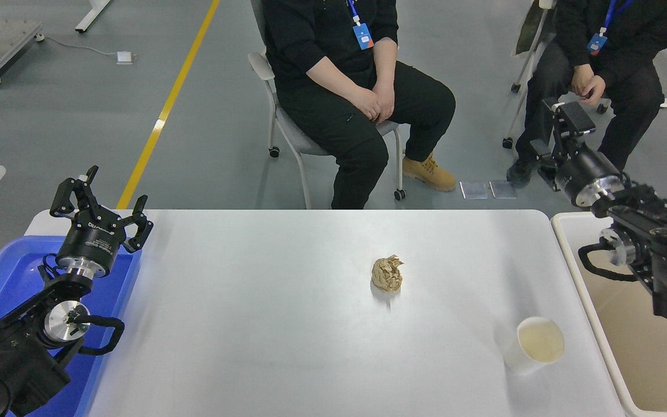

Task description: Clean the table surface

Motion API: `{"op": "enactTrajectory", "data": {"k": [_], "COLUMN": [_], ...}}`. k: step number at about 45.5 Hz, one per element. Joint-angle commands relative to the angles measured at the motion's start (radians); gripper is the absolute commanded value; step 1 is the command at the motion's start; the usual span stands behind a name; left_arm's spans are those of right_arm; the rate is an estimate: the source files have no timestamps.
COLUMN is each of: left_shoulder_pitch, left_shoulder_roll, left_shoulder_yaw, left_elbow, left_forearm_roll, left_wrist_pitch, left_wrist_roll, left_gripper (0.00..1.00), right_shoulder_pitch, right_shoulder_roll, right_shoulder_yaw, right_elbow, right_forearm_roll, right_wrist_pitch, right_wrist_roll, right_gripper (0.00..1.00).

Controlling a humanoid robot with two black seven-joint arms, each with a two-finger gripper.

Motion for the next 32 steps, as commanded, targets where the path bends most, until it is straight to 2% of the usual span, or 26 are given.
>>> {"op": "enactTrajectory", "data": {"k": [1,7,13,17,22,32], "left_shoulder_pitch": [0.0,0.0,0.0,0.0,0.0,0.0], "left_shoulder_roll": [0.0,0.0,0.001,0.0,0.0,0.001], "left_shoulder_yaw": [0.0,0.0,0.0,0.0,0.0,0.0], "left_elbow": [0.0,0.0,0.0,0.0,0.0,0.0], "left_forearm_roll": [0.0,0.0,0.0,0.0,0.0,0.0], "left_wrist_pitch": [0.0,0.0,0.0,0.0,0.0,0.0], "left_wrist_roll": [0.0,0.0,0.0,0.0,0.0,0.0], "left_gripper": [1.0,1.0,1.0,1.0,1.0,1.0], "right_shoulder_pitch": [0.117,0.154,0.183,0.209,0.257,0.334], "right_shoulder_roll": [-0.086,-0.095,-0.106,-0.108,-0.108,-0.094], "right_shoulder_yaw": [-0.291,-0.332,-0.337,-0.347,-0.436,-0.588], "right_elbow": [0.021,0.022,0.031,0.044,0.088,0.211], "right_forearm_roll": [-0.28,-0.573,-0.892,-1.045,-1.128,-1.152], "right_wrist_pitch": [0.06,0.122,0.123,0.123,0.123,0.123], "right_wrist_roll": [0.001,0.006,0.009,0.011,0.011,0.011], "right_gripper": [0.99,0.99,0.99,0.99,0.99,0.99]}}
